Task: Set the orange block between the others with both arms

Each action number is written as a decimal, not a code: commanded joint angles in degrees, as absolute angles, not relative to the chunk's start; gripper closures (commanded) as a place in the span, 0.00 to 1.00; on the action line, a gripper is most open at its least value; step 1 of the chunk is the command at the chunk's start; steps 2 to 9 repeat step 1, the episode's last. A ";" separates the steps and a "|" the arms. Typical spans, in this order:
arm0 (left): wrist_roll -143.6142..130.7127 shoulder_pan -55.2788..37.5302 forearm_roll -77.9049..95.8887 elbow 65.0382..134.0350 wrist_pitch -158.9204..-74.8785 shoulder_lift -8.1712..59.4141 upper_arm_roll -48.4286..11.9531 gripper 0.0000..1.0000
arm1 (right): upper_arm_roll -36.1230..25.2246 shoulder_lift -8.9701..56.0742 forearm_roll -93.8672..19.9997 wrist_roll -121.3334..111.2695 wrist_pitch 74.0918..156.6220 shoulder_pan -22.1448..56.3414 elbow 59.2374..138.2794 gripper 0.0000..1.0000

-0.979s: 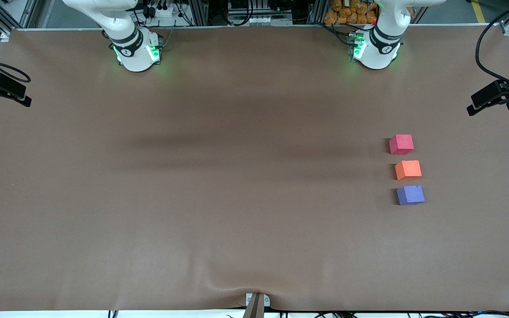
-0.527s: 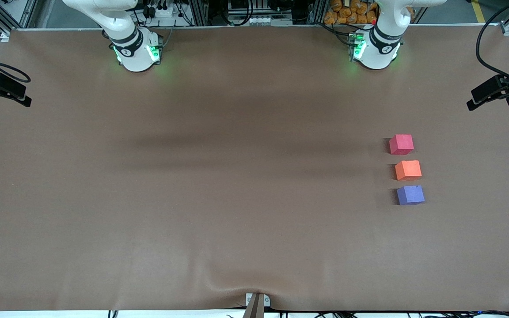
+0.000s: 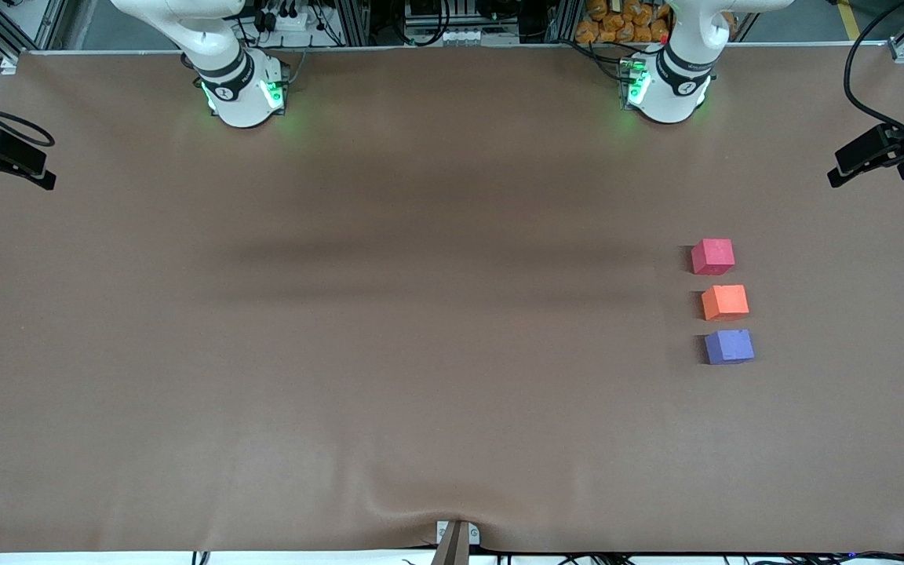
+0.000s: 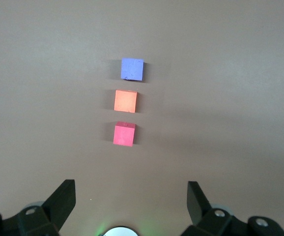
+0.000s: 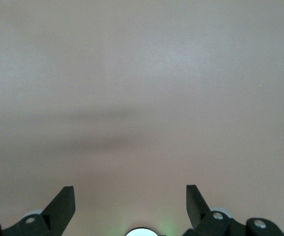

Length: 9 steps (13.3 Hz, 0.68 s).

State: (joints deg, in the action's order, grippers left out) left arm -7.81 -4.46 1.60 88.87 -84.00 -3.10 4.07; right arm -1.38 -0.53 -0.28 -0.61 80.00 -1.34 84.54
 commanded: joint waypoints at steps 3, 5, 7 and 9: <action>-7.82 -5.18 0.35 89.47 -83.85 -3.87 4.31 0.00 | -1.14 0.18 -0.53 0.09 79.37 -1.49 83.14 0.00; -7.82 -5.18 0.35 89.47 -83.85 -3.87 4.31 0.00 | -1.14 0.18 -0.53 0.09 79.37 -1.49 83.14 0.00; -7.82 -5.18 0.35 89.47 -83.85 -3.87 4.31 0.00 | -1.14 0.18 -0.53 0.09 79.37 -1.49 83.14 0.00; -7.82 -5.18 0.35 89.47 -83.85 -3.87 4.31 0.00 | -1.14 0.18 -0.53 0.09 79.37 -1.49 83.14 0.00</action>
